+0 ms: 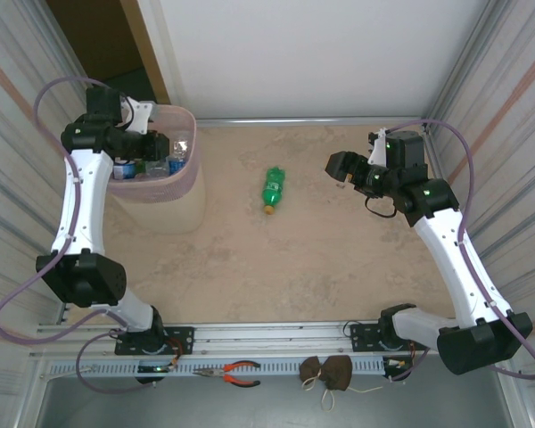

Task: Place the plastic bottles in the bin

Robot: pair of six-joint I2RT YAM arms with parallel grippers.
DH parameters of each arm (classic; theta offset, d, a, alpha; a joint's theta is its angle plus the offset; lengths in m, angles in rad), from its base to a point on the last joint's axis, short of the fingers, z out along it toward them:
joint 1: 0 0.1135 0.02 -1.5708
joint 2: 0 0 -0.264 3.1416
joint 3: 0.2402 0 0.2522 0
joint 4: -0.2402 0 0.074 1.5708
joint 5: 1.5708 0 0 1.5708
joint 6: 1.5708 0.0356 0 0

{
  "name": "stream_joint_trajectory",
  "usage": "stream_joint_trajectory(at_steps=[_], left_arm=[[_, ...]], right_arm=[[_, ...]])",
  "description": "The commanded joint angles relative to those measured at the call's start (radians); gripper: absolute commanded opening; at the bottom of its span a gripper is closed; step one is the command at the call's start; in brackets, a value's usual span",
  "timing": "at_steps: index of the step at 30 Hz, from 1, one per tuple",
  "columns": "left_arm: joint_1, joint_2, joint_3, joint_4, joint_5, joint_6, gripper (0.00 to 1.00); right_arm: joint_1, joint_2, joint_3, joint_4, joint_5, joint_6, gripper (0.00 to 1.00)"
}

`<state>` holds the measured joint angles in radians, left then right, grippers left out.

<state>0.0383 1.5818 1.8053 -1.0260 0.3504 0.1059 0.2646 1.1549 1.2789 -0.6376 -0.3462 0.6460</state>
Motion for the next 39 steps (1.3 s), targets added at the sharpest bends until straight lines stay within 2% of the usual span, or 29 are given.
stream_joint_trajectory(at_steps=[1, 7, 11, 14, 19, 24, 31, 36, 39], left_arm=[[-0.003, 0.003, 0.008, -0.056, 0.017, -0.028, 0.30], [-0.009, -0.033, 0.151, -0.047, 0.035, -0.081, 0.36], [-0.059, -0.046, 0.213, -0.042, -0.003, -0.096, 0.38], [-0.131, -0.045, 0.254, -0.029, -0.037, -0.110, 0.38], [-0.336, -0.048, 0.243, 0.065, -0.169, -0.100, 0.41], [-0.494, -0.006, 0.225, 0.144, -0.237, -0.130, 0.42], [-0.639, 0.129, 0.232, 0.176, -0.310, -0.158, 0.44], [-0.694, 0.250, 0.235, 0.178, -0.351, -0.207, 0.55], [-0.708, 0.329, 0.237, 0.178, -0.370, -0.249, 0.69]], right_arm=[[0.005, -0.021, 0.035, -0.020, 0.013, 0.001, 0.80], [0.005, -0.027, 0.039, -0.028, 0.018, 0.000, 0.80], [0.005, -0.040, 0.037, -0.039, 0.027, -0.001, 0.80], [0.004, -0.050, 0.036, -0.047, 0.035, -0.003, 0.80], [0.002, -0.060, 0.037, -0.055, 0.044, -0.003, 0.80], [0.001, -0.074, 0.039, -0.072, 0.054, -0.008, 0.80], [-0.005, -0.091, 0.035, -0.089, 0.061, -0.009, 0.80], [-0.011, -0.108, 0.027, -0.096, 0.064, -0.009, 0.80], [-0.016, -0.116, 0.022, -0.100, 0.065, -0.010, 0.80]])
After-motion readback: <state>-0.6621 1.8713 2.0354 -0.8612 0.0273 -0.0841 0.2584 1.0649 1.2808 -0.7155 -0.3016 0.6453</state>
